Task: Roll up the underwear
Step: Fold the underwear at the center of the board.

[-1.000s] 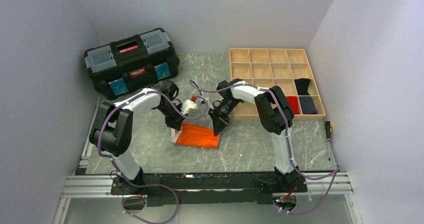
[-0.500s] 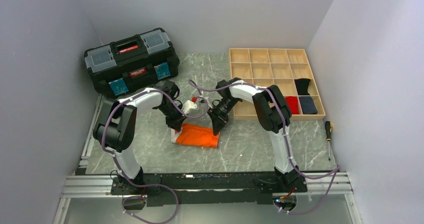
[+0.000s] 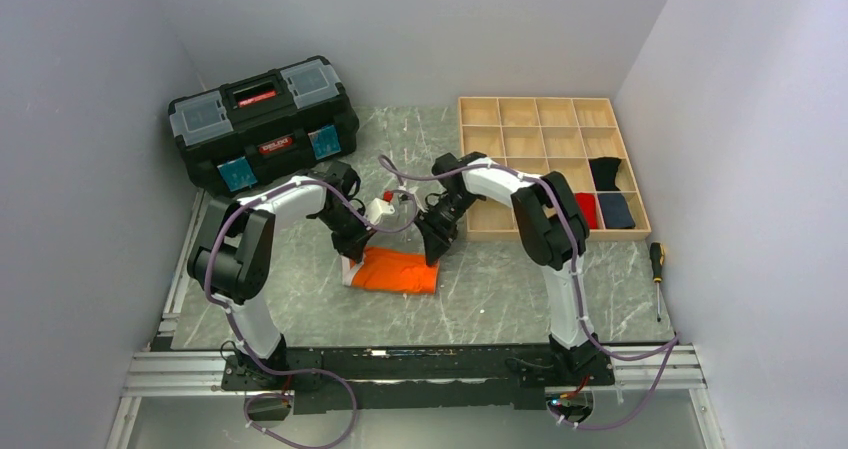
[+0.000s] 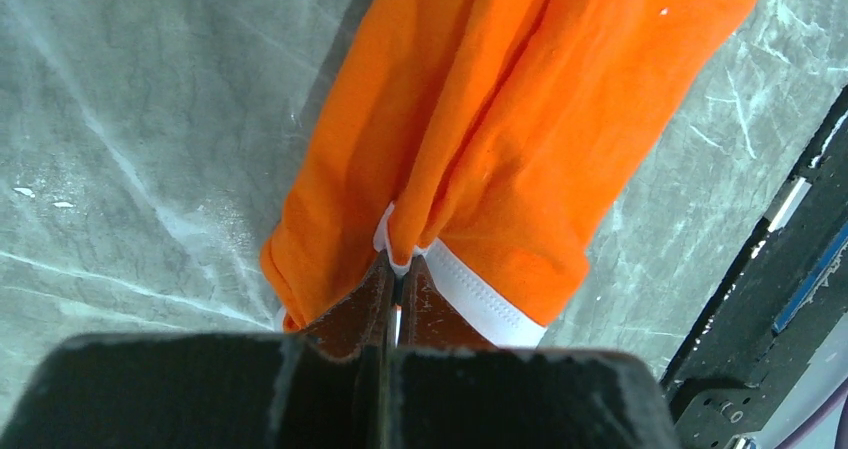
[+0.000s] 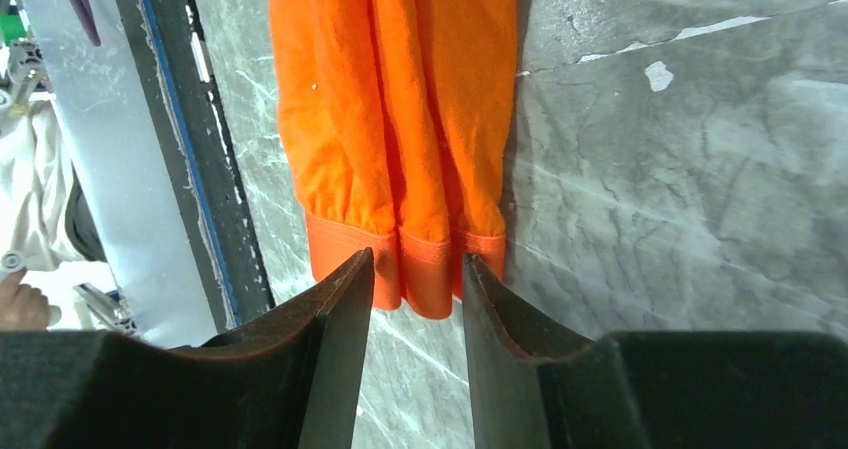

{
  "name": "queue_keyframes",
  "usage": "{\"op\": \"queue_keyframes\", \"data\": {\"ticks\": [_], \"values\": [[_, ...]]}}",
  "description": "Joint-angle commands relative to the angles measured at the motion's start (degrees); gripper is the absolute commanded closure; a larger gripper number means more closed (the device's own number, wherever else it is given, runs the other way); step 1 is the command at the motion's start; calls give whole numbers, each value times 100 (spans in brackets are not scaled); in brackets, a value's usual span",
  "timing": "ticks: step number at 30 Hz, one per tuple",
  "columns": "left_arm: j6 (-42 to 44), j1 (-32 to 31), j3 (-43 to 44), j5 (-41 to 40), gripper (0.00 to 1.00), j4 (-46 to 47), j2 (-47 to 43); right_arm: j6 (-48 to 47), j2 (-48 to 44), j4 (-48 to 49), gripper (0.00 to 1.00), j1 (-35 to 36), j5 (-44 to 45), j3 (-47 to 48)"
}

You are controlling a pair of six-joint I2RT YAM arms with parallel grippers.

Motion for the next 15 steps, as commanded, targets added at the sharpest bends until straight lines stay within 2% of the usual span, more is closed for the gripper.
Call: {"op": "queue_keyframes", "data": {"ticks": [1, 6, 15], "values": [[-166, 23, 25, -197, 100, 256, 35, -23, -463, 100, 59, -63, 23, 117], [-286, 23, -7, -261, 100, 324, 23, 3, -650, 98, 54, -123, 20, 105], [-738, 49, -99, -283, 100, 544, -47, -16, -1206, 213, 56, -261, -472, -318]]}}
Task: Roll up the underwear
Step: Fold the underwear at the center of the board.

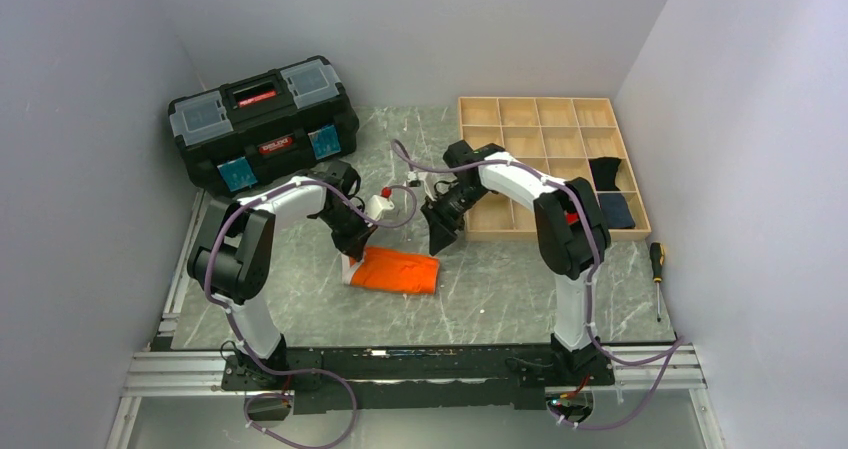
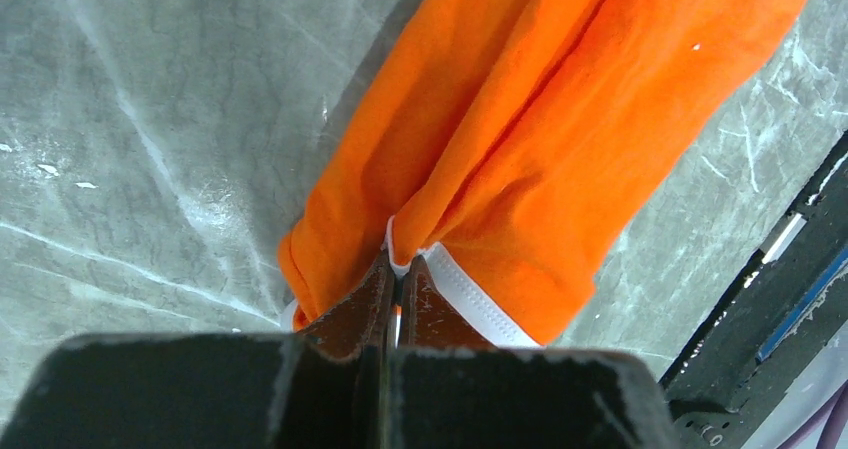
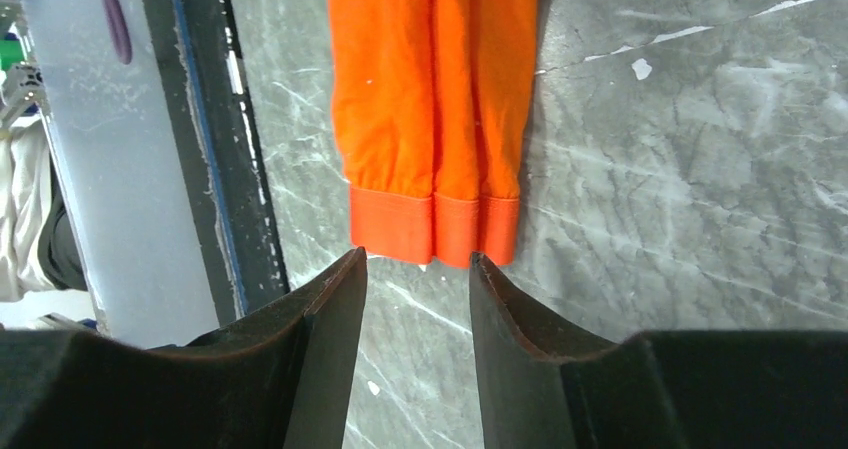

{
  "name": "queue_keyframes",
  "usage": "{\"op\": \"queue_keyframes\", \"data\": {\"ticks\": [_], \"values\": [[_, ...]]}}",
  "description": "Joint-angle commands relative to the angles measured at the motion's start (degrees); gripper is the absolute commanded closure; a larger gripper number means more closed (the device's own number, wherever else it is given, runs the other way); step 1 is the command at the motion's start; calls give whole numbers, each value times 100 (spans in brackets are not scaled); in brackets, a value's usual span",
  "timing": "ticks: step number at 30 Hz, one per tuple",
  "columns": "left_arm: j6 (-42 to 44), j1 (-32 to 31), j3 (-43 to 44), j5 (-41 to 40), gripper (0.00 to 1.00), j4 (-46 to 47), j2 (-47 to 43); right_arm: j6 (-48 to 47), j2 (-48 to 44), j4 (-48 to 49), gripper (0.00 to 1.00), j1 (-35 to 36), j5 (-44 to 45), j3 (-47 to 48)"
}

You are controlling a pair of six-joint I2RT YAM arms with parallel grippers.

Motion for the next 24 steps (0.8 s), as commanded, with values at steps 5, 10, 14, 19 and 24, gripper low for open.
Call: {"op": "queue_keyframes", "data": {"ticks": [5, 10, 14, 19, 24], "values": [[-392, 99, -145, 111, 100, 340, -107, -288, -462, -102, 62, -100, -1175, -260], [-466, 199, -196, 264, 100, 347, -148, -551, -188, -314, 63, -96, -1767, -291], [-513, 244, -186, 307, 100, 339, -134, -687, 130, -520, 63, -84, -2026, -193], [-555, 258, -116, 281, 100, 262, -56, -642, 327, -478, 63, -15, -2035, -209], [-602, 258, -69, 278, 100, 214, -7, -339, 376, -161, 63, 57, -1853, -315]]}}
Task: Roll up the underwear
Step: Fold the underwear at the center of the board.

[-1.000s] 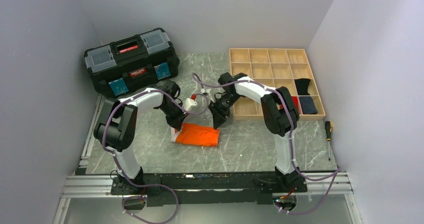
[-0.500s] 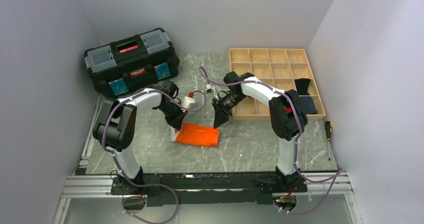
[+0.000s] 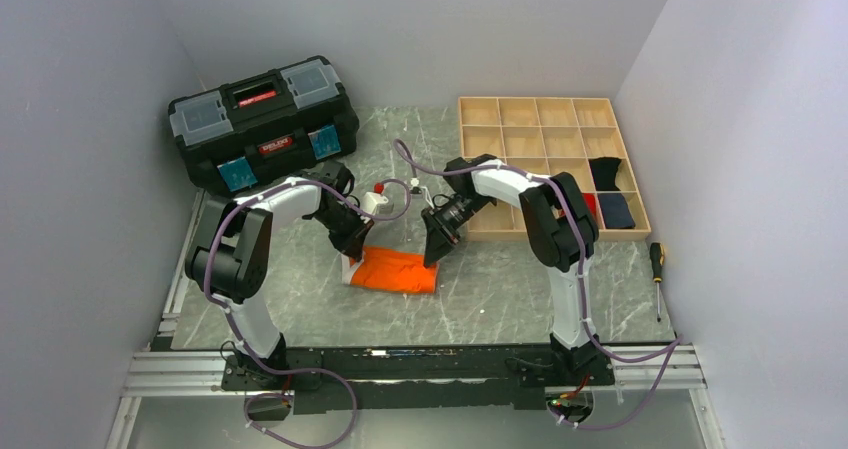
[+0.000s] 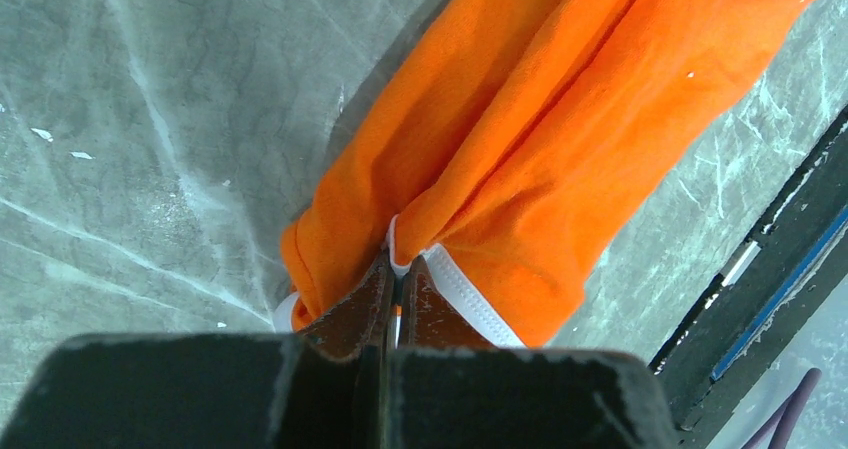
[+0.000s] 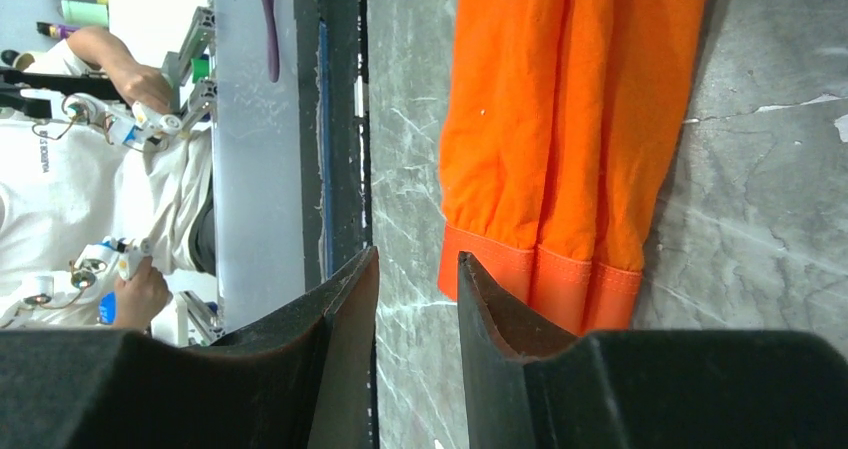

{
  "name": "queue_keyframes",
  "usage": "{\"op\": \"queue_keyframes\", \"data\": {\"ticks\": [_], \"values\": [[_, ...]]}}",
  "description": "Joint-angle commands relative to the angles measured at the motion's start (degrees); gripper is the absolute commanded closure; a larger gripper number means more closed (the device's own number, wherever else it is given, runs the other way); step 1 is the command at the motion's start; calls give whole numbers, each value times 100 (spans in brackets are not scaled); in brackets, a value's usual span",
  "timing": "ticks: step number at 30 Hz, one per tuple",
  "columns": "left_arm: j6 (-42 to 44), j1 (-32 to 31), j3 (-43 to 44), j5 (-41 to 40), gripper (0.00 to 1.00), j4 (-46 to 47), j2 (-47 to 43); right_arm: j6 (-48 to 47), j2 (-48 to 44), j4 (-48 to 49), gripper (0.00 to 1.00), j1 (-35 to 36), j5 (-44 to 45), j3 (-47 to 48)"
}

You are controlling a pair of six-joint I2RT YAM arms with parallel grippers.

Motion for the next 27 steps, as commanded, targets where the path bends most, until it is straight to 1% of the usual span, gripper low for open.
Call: {"op": "queue_keyframes", "data": {"ticks": [1, 11, 17, 23, 27], "values": [[-38, 47, 82, 9, 100, 17, -1, 137, 4, 292, 63, 69, -131, -31], [-118, 61, 64, 44, 100, 44, -49, 569, 390, 558, 64, 96, 268, 62], [-130, 88, 50, 23, 100, 27, -67, 947, 432, 894, 65, 93, 715, 61], [-183, 123, 100, -78, 100, -15, -96, 1029, 565, 854, 65, 83, 911, 266], [-187, 146, 176, -144, 92, -78, -102, 1057, 631, 841, 65, 87, 1011, 355]]}}
